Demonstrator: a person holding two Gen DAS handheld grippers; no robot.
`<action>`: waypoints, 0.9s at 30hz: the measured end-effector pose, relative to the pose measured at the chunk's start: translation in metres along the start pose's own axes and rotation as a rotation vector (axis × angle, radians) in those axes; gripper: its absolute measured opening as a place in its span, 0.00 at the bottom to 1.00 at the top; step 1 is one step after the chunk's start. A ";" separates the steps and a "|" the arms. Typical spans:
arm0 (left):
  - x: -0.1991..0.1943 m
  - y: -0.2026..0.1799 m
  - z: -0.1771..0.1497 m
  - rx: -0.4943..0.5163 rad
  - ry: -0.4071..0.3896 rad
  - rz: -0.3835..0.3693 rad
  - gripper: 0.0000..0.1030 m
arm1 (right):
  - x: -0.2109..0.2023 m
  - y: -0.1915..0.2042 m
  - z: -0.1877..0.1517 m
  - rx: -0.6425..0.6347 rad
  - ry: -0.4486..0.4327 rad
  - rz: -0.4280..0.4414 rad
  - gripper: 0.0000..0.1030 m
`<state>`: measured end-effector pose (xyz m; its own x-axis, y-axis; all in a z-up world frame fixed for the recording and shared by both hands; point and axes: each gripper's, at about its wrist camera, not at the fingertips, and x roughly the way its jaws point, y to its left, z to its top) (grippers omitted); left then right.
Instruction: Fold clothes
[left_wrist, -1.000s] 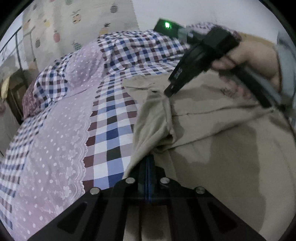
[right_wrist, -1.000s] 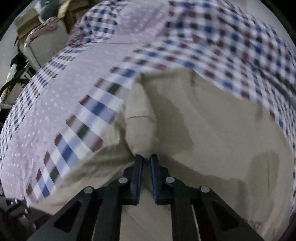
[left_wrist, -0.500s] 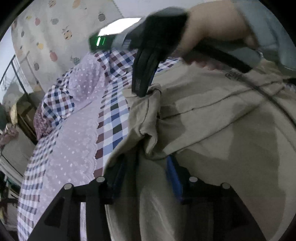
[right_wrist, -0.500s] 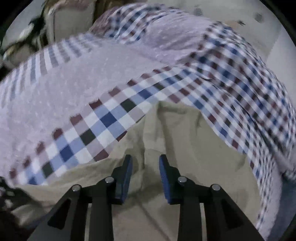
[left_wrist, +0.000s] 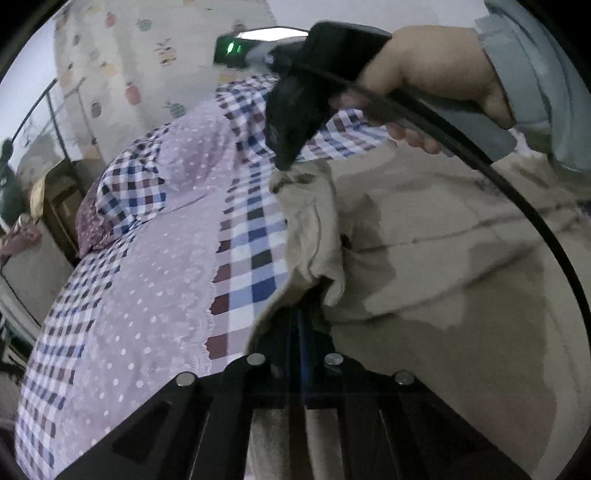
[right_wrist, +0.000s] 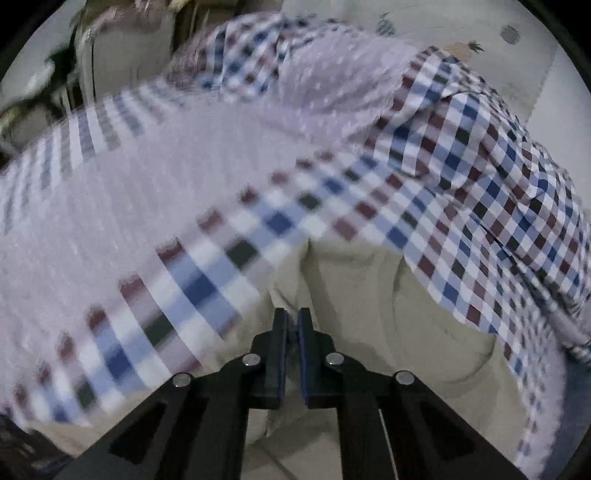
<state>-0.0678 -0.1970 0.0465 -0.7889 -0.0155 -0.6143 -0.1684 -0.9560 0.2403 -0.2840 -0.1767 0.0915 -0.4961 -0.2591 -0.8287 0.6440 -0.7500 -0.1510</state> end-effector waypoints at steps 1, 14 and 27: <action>-0.001 0.005 0.000 -0.021 -0.003 0.004 0.01 | -0.005 -0.003 0.008 0.027 -0.018 0.029 0.04; 0.009 0.125 -0.035 -0.564 0.097 -0.032 0.00 | 0.024 0.050 0.073 0.144 -0.026 0.173 0.07; 0.026 0.102 -0.031 -0.497 0.133 -0.377 0.26 | 0.006 0.050 0.057 0.109 -0.015 0.198 0.48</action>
<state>-0.0869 -0.3037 0.0312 -0.6435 0.3425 -0.6845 -0.1006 -0.9244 -0.3679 -0.2880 -0.2504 0.1094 -0.3755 -0.4160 -0.8282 0.6632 -0.7448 0.0734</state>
